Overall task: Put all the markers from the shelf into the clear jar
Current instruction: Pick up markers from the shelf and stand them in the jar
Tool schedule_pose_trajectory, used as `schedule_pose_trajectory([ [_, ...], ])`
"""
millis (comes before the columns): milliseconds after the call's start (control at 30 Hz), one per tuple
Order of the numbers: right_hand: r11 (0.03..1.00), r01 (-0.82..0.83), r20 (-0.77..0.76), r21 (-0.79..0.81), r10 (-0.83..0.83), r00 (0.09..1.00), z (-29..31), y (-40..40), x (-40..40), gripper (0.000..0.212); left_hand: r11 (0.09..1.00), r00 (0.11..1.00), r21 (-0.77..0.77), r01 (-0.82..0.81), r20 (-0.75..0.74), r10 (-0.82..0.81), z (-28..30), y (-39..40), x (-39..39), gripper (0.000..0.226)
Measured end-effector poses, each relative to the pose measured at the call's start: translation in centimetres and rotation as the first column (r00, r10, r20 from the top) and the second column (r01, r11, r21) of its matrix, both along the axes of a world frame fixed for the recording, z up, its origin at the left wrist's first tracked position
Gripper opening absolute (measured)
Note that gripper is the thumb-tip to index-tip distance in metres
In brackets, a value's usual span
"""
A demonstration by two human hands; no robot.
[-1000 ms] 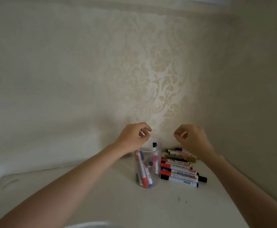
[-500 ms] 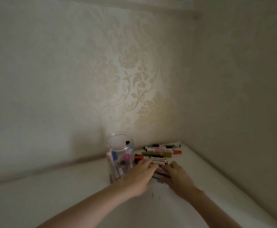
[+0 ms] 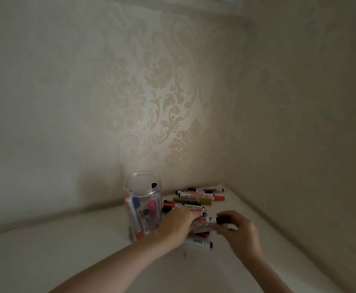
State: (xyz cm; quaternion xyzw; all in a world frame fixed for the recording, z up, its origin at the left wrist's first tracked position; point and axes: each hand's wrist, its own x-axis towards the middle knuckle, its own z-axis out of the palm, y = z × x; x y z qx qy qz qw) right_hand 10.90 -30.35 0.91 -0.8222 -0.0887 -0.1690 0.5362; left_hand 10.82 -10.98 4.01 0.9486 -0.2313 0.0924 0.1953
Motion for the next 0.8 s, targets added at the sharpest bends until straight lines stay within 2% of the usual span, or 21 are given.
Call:
schedule_pose_trajectory([
  [67, 0.987, 0.013, 0.016, 0.159, -0.016, 1.0, 1.9, 0.0, -0.1, 0.022, 0.982, 0.998, -0.184, -0.046, 0.022, 0.051, 1.3, 0.0, -0.3, 0.012],
  [133, 0.97, 0.033, 0.081, 0.239, -0.054, 0.995, 4.5, 0.1, 0.0, 0.017, 0.914, 0.993, -0.391, -0.104, 0.013, 0.118, 3.9, 0.1, -0.6, 0.012],
  [233, 0.957, 0.059, 0.189, 0.283, -0.116, 0.975, 9.9, 0.0, 0.3, 0.012, 0.75, 0.991, -0.654, -0.094, 0.009, 0.132, 10.1, 2.2, -0.7, 0.018],
  [333, 0.961, 0.009, 0.31, 0.276, -0.098, 0.946, 15.6, 1.4, 0.1, 0.01, 0.604, 0.976, -0.79, -0.106, 0.034, 0.216, 15.6, 7.3, -1.0, 0.012],
  [433, 0.978, -0.074, 0.425, 0.197, -0.017, 0.905, 19.4, 5.3, -0.1, 0.011, 0.567, 0.941, -0.784, -0.252, -0.06, 0.334, 15.6, 11.5, -1.6, 0.008],
  [533, 0.994, -0.107, 0.458, 0.018, 0.087, 0.885, 20.5, 10.0, 0.2, 0.017, 0.613, 0.903, -0.673, -0.413, -0.216, 0.371, 12.4, 12.6, -2.3, 0.014],
  [667, 0.972, -0.13, 0.389, -0.194, 0.198, 0.9, 18.9, 14.1, 1.0, 0.03, 0.67, 0.908, -0.615, -0.416, -0.246, 0.338, 11.5, 12.6, -1.8, 0.021],
  [800, 0.95, -0.08, 0.372, -0.302, 0.195, 0.908, 17.6, 15.4, 2.0, 0.026, 0.689, 0.919, -0.611, -0.39, -0.211, 0.333, 12.1, 12.7, -1.4, 0.028],
])
